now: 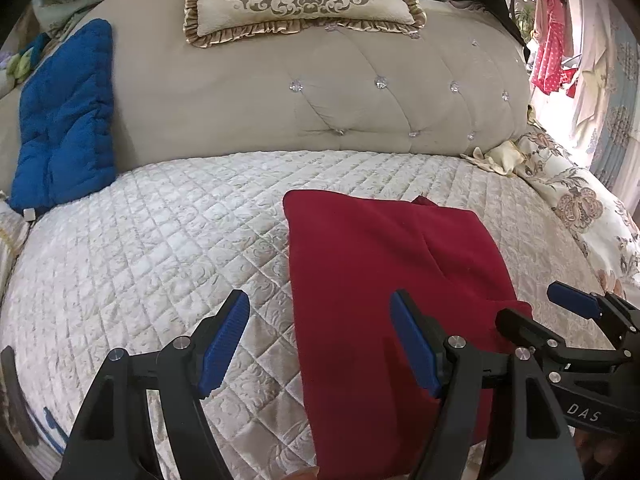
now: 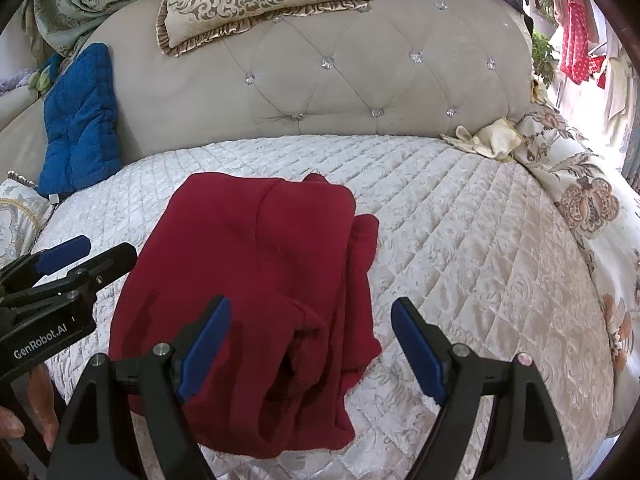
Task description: Fold small clothes
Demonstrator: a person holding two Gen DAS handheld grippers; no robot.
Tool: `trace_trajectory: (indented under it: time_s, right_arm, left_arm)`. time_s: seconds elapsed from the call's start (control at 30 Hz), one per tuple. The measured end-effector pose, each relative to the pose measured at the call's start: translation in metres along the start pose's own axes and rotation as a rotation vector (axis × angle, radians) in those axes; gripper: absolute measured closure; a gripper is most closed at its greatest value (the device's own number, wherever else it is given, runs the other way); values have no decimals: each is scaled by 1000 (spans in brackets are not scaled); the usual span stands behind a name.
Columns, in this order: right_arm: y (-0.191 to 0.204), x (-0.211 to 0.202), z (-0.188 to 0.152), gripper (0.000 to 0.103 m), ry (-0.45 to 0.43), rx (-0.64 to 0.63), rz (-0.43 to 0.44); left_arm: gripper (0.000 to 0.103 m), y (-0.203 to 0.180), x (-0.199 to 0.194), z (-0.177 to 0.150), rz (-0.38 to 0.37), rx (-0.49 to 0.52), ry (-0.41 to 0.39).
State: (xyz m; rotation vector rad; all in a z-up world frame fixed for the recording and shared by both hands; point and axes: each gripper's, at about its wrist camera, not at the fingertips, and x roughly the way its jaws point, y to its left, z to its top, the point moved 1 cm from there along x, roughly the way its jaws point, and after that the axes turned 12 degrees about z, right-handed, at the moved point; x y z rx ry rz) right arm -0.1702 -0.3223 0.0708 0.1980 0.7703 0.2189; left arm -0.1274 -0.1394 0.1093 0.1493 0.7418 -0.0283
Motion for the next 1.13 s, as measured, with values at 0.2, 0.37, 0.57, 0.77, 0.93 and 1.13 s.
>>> trace_trajectory:
  time_s: [0.2, 0.37, 0.57, 0.77, 0.93, 1.13]
  right_arm:
    - [-2, 3, 0, 17, 8, 7, 5]
    - [-3, 5, 0, 17, 13, 8, 7]
    - [-1, 6, -1, 17, 18, 5, 12]
    - [-1, 6, -1, 17, 18, 9, 14]
    - [0, 6, -2, 17, 23, 9, 17]
    - [1, 7, -3, 17, 22, 8, 16]
  left_arm:
    - [51, 3, 5, 0, -6, -13, 15]
    - [51, 4, 6, 0, 2, -9, 7]
    - [51, 3, 4, 0, 10, -3, -1]
    - [51, 3, 2, -1, 18, -8, -4]
    - [51, 3, 1, -3, 39, 1, -23]
    - [51, 4, 0, -2, 34, 0, -31]
